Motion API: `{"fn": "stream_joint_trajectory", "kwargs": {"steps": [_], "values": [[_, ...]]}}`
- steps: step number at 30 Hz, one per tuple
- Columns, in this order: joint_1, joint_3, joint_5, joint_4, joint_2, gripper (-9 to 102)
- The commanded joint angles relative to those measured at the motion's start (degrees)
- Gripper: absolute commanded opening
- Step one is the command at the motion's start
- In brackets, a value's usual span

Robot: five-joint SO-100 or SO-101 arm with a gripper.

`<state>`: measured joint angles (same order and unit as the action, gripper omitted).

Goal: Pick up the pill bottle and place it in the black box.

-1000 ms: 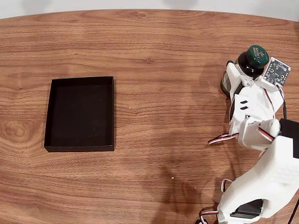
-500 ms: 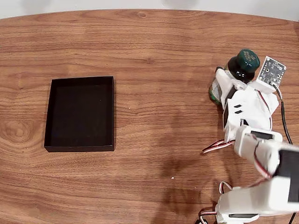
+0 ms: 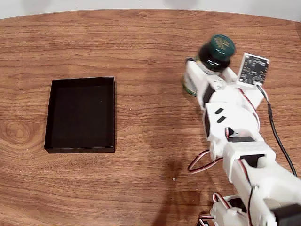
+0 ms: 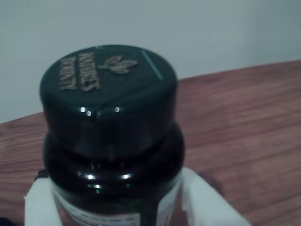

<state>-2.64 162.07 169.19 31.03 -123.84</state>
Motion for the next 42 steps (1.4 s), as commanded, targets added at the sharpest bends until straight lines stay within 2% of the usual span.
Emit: {"fn": "stream_joint_trajectory", "kwargs": {"steps": [1,5,14,25,42], "values": [[-5.6,-2.8,0.9,-5.9,-10.3,19],[-11.3,-4.5,2.8,-10.6,-13.9,18],[-22.9,-4.0,8.7,-10.8,-16.3,18],[-32.4,-5.4,13.4,4.7,0.4,19],[-40.4,-20.7,11.4,9.9,20.6,18]]}}
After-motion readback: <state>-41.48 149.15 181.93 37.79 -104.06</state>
